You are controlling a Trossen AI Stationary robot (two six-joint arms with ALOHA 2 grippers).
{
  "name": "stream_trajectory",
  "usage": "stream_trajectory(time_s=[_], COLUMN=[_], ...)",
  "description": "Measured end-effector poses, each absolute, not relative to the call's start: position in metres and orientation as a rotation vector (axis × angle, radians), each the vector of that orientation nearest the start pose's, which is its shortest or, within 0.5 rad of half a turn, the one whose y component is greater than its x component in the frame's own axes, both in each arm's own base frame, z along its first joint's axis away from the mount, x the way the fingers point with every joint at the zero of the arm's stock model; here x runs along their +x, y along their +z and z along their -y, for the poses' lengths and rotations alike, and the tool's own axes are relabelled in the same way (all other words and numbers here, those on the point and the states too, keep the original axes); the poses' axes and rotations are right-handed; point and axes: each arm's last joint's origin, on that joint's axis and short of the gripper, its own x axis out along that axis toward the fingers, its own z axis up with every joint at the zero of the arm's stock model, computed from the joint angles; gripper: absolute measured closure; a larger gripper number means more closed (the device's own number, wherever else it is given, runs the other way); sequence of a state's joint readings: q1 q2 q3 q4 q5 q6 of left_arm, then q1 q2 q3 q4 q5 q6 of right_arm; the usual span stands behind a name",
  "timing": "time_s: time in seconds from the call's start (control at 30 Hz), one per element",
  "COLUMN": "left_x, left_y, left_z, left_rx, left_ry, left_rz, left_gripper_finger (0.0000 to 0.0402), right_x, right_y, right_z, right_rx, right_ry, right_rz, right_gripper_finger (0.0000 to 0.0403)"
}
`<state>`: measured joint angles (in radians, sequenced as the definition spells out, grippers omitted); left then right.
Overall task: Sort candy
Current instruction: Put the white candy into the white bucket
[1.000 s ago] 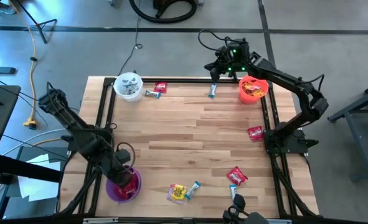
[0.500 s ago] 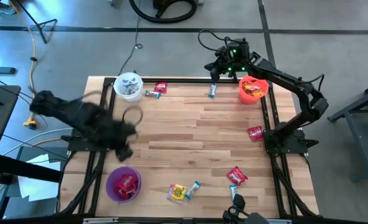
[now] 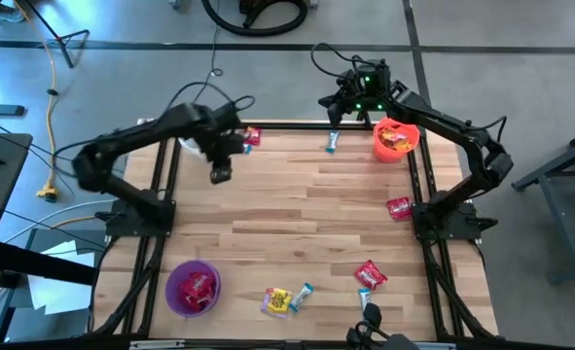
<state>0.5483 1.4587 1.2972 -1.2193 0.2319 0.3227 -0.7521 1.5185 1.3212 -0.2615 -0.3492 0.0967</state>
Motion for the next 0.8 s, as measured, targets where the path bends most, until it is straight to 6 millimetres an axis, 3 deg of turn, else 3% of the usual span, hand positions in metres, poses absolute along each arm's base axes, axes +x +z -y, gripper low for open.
stream_trajectory(time_s=[0.17,0.37,0.53,0.8], left_x=[0.255,0.284,0.295,0.299], left_y=[0.251,0.214,0.194,0.172], left_z=[-0.162,-0.191,-0.211,-0.220], left_rx=[-0.006,0.245,0.177,0.184], left_ry=[-0.020,0.077,0.119,0.089], left_rz=[-1.360,-1.523,-1.567,-1.626], left_gripper_finger=[0.0402,0.0394,0.0347,0.0256], right_x=[0.257,0.257,0.258,0.258], right_y=[0.336,0.336,0.336,0.336], right_z=[0.227,0.227,0.227,0.226], right_rx=[0.345,0.342,0.329,0.313], right_ry=[-0.426,-0.425,-0.413,-0.347], right_rz=[-0.373,-0.374,-0.377,-0.378], right_gripper_finger=[0.0402,0.0402,0.0402,0.0402])
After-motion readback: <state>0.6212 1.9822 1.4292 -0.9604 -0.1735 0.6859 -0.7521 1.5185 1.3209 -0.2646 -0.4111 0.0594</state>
